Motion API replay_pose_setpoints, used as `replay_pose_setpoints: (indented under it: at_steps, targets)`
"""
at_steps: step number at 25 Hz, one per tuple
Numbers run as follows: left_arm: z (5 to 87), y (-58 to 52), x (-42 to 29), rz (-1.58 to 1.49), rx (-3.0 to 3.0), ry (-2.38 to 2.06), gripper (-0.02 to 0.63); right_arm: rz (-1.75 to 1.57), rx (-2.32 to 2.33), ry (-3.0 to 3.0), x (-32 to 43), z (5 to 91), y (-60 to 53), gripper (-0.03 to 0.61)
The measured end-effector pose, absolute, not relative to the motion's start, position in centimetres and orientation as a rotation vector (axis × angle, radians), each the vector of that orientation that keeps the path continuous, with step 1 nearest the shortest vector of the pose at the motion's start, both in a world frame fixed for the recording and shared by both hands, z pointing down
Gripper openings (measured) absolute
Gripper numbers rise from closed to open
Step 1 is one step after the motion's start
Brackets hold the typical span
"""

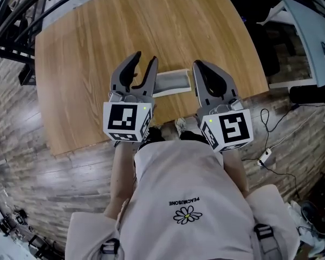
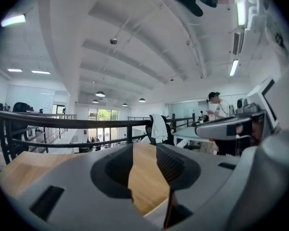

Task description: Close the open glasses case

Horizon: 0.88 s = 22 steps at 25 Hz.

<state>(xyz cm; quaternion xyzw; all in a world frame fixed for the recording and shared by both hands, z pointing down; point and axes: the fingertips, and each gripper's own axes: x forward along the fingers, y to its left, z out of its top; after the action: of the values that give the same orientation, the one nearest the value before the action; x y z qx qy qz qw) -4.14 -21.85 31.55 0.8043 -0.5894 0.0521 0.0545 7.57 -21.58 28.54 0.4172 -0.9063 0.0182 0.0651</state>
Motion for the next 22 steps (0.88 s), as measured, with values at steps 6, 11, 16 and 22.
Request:
replay_pose_setpoints:
  at_steps: [6,11,16,22]
  targets:
    - [37.2,-21.5,-4.6,0.446,2.458,-1.667,0.134,0.088,1.206,-2.673,7.6,31.2,-20.8,0.006]
    - [44.7,-19.7,-3.1,0.667,2.438,-1.354,0.216,0.126,1.178,-2.622,7.9,33.4,-20.4,0.006]
    - [48.9,-18.5,-2.0,0.770,2.399,-1.167,0.273,0.153,1.174,-2.588,8.2,34.5,-20.3,0.006]
    - [51.8,-19.7,-2.5,0.879,2.311,-1.181,0.296,0.162,1.183,-2.563,8.2,35.2,-20.6,0.006]
